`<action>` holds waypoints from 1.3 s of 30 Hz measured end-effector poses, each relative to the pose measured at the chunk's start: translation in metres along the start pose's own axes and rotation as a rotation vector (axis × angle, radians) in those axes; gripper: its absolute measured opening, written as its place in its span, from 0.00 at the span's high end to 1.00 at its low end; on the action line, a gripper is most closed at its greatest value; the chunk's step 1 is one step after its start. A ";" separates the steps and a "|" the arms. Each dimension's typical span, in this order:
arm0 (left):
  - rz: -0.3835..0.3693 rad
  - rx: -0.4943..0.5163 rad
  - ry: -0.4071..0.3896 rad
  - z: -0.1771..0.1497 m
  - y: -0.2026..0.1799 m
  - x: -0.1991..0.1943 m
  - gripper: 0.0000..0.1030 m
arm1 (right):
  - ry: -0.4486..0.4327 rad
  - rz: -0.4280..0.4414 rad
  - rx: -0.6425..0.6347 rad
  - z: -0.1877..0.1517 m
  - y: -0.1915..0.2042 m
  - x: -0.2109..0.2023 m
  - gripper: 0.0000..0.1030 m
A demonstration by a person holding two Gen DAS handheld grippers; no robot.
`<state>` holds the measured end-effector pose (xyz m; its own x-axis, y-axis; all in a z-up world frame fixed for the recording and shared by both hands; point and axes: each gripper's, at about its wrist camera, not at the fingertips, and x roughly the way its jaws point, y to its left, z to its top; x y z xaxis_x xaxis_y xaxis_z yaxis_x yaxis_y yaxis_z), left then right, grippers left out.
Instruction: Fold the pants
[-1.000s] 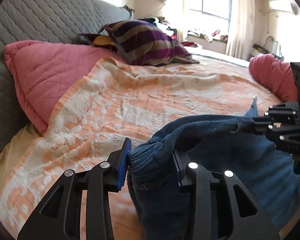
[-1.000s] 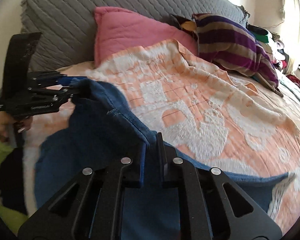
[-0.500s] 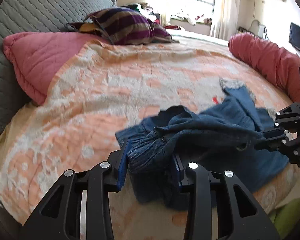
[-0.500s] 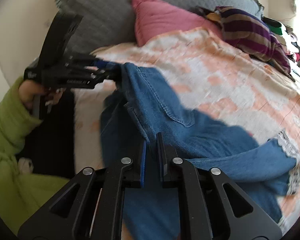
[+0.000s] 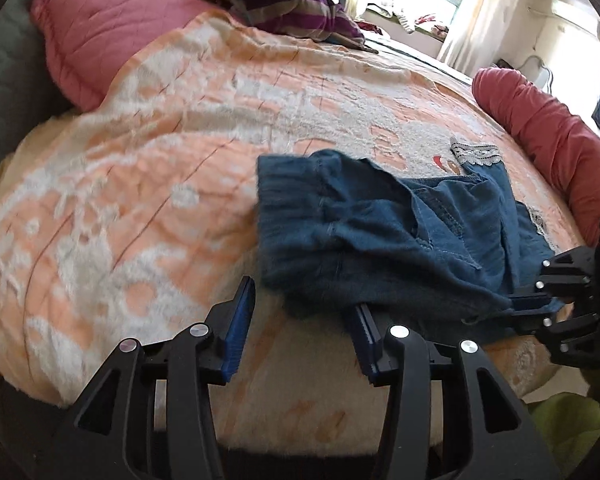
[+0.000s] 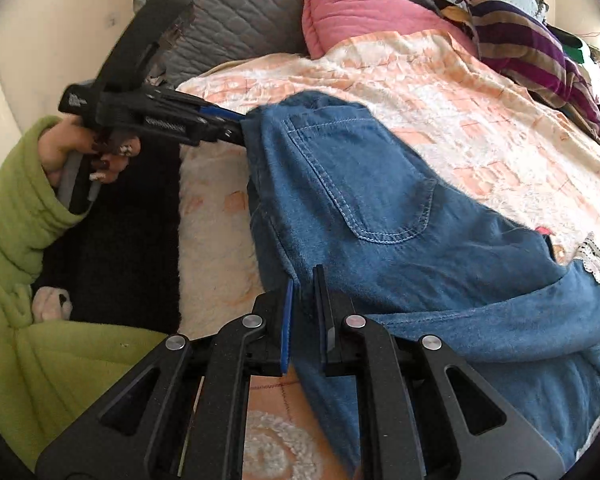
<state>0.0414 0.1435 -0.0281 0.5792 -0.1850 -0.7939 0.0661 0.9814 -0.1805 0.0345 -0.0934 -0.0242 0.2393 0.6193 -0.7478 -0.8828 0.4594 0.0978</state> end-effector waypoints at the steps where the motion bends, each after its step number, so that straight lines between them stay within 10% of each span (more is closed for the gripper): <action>1: 0.002 -0.011 0.001 -0.002 0.002 -0.003 0.57 | 0.000 0.002 -0.006 -0.001 0.002 0.001 0.95; 11: 0.062 -0.023 -0.104 0.006 -0.015 -0.049 0.60 | -0.011 0.028 0.013 -0.009 0.006 0.009 0.87; 20: -0.032 0.063 -0.053 0.012 -0.067 -0.002 0.62 | -0.123 0.069 0.111 -0.001 -0.009 -0.027 0.83; 29: 0.008 0.064 -0.009 -0.003 -0.057 0.023 0.65 | 0.043 0.002 0.185 -0.012 -0.026 0.006 0.82; 39: -0.002 0.045 -0.113 0.008 -0.070 -0.026 0.43 | -0.129 -0.195 0.306 -0.015 -0.088 -0.080 0.48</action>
<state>0.0285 0.0800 0.0094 0.6667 -0.1821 -0.7227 0.1023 0.9829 -0.1532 0.0868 -0.1926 0.0174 0.4567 0.5675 -0.6851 -0.6591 0.7331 0.1679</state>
